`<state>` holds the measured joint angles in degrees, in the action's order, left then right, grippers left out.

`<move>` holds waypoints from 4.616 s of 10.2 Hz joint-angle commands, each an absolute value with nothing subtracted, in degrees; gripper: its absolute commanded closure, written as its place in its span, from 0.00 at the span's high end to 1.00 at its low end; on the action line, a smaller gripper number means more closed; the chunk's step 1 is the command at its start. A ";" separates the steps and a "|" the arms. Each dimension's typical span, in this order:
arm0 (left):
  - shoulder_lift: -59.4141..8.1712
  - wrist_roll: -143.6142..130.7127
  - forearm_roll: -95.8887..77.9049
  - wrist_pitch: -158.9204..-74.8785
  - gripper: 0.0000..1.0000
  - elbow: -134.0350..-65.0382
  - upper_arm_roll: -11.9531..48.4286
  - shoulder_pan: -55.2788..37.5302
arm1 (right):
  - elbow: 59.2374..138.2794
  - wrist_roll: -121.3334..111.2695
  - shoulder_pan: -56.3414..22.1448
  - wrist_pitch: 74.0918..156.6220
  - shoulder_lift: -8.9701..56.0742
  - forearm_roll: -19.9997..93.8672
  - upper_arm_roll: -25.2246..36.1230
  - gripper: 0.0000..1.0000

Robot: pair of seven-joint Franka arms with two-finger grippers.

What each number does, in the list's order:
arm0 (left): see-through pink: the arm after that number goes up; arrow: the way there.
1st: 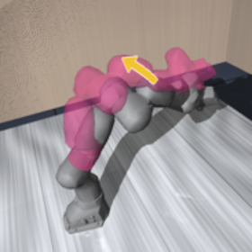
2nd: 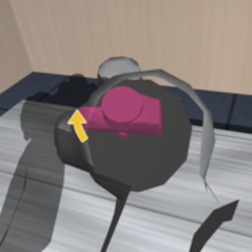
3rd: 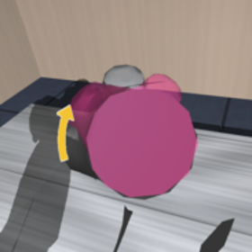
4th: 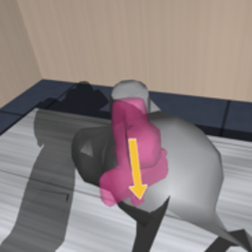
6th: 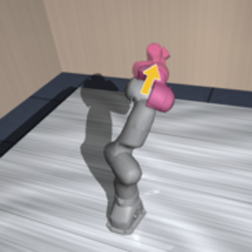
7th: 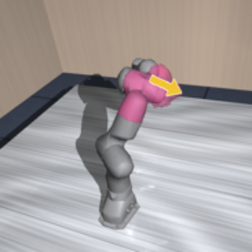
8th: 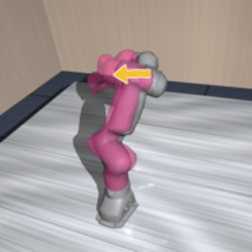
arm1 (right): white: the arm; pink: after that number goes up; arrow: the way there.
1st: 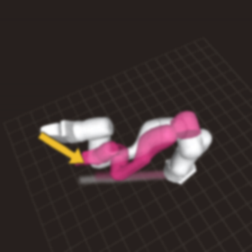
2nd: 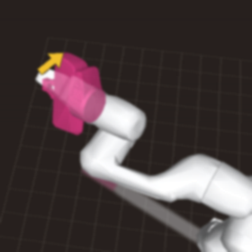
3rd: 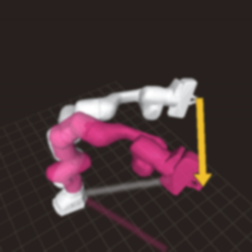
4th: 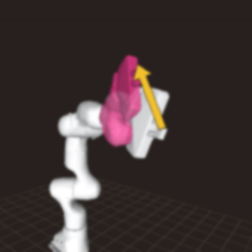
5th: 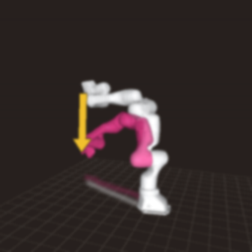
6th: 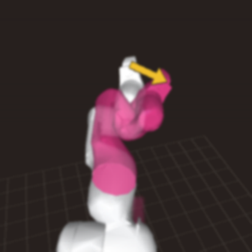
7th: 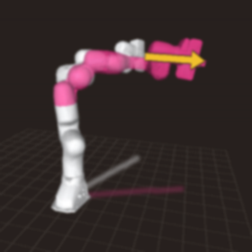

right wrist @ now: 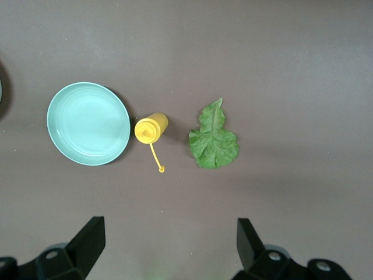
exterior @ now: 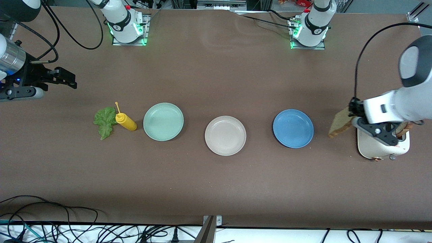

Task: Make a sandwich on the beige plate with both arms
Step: 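Lift the bread slice out of the toaster with the left gripper, then carry the bread slice over the beige plate with the left gripper, then release bread on beige plate while the right gripper reaches the lettuce, then close the right gripper on the green lettuce leaf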

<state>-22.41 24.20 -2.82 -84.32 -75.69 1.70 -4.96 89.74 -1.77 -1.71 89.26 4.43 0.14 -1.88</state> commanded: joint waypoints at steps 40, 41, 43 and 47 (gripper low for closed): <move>-40.62 7.93 -22.95 -106.36 1.00 -75.32 -1.23 -12.32 | 119.35 -2.19 0.97 140.71 26.10 -4.92 2.55 0.70; -39.65 7.74 -22.77 -105.56 1.00 -75.32 -1.23 -10.83 | 120.05 -2.28 0.97 140.80 26.89 -5.01 2.55 0.55; -37.45 7.65 -17.44 -104.42 1.00 -75.41 -1.23 -9.06 | 119.45 -2.29 0.97 140.80 26.90 -5.01 2.55 0.27; -34.72 8.52 -4.83 -104.41 1.00 -75.23 -1.32 -6.25 | 115.51 -2.81 0.88 138.62 25.67 -5.27 2.46 0.00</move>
<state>-36.52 8.60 -6.64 -105.02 -73.92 -1.68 -7.82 117.44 -2.07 0.53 140.43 27.11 -5.11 2.82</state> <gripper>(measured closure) 0.000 0.943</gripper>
